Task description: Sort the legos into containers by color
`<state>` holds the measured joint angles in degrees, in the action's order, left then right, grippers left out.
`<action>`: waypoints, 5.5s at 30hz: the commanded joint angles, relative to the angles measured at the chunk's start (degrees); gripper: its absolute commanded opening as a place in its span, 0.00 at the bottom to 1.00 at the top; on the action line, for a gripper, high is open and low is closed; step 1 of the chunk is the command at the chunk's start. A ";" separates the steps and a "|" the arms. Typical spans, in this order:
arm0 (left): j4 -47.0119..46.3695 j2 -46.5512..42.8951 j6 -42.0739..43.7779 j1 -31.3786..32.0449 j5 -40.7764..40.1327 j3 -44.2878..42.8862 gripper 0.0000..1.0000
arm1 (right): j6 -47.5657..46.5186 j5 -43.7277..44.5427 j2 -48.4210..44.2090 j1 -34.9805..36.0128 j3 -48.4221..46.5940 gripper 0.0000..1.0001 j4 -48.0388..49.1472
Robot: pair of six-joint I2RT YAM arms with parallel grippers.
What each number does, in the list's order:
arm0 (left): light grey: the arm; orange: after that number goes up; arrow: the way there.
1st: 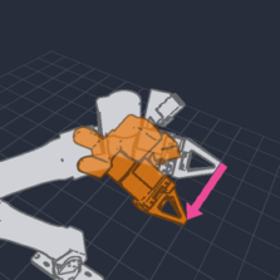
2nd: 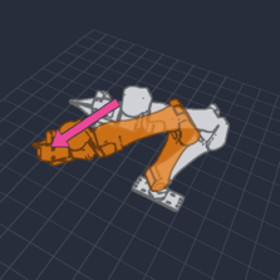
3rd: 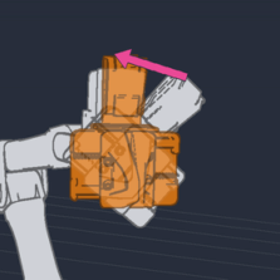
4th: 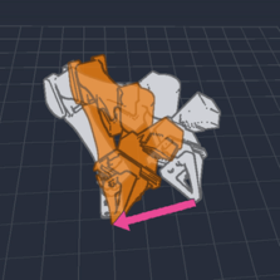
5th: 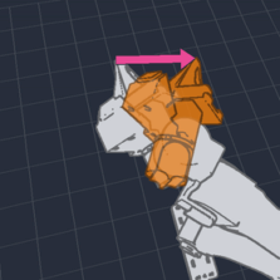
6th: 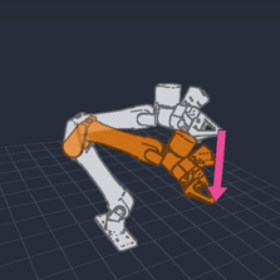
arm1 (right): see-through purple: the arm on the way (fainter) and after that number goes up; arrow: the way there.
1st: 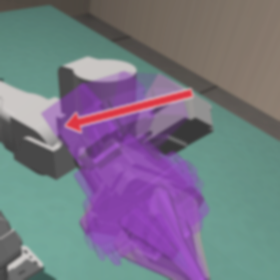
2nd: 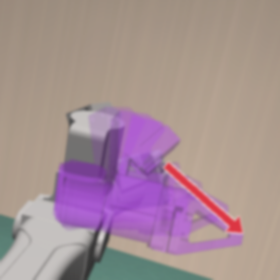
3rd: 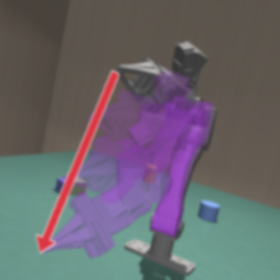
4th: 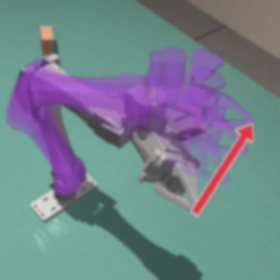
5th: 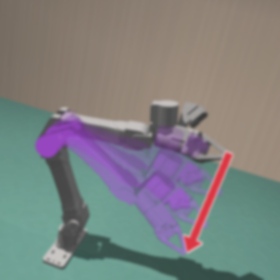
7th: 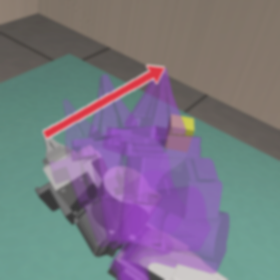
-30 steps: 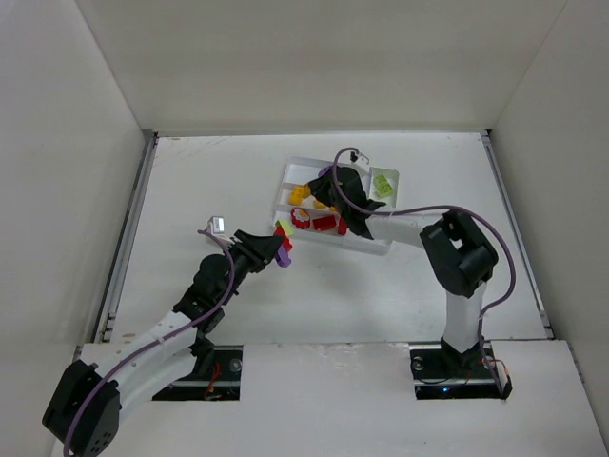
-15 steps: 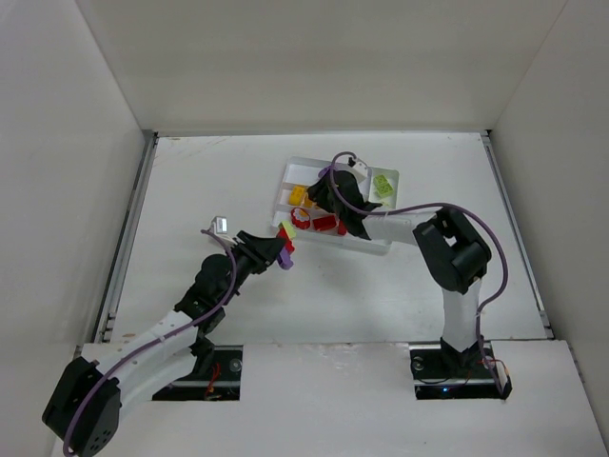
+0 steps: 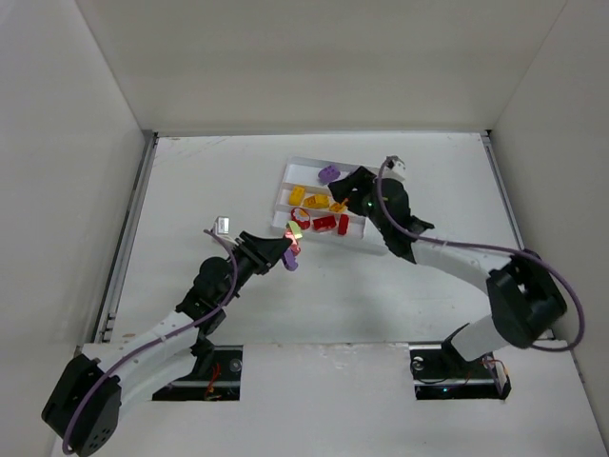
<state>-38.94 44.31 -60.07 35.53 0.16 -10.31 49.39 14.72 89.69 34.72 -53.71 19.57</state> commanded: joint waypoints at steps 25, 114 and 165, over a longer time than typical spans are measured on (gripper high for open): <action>-19.07 4.20 -12.88 -0.42 11.09 2.13 0.19 | 21.27 -42.49 -1.63 3.02 21.72 0.82 53.11; -21.00 13.43 -6.19 2.48 6.43 -4.19 0.18 | -3.61 -23.41 -30.36 2.66 21.63 0.65 5.72; -26.98 15.98 -10.06 6.35 1.86 -3.58 0.19 | 9.15 -44.15 -12.17 11.73 25.59 0.29 34.75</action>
<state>-60.90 60.34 -69.17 41.43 0.75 -12.78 59.59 -21.67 76.25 45.60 -25.89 53.25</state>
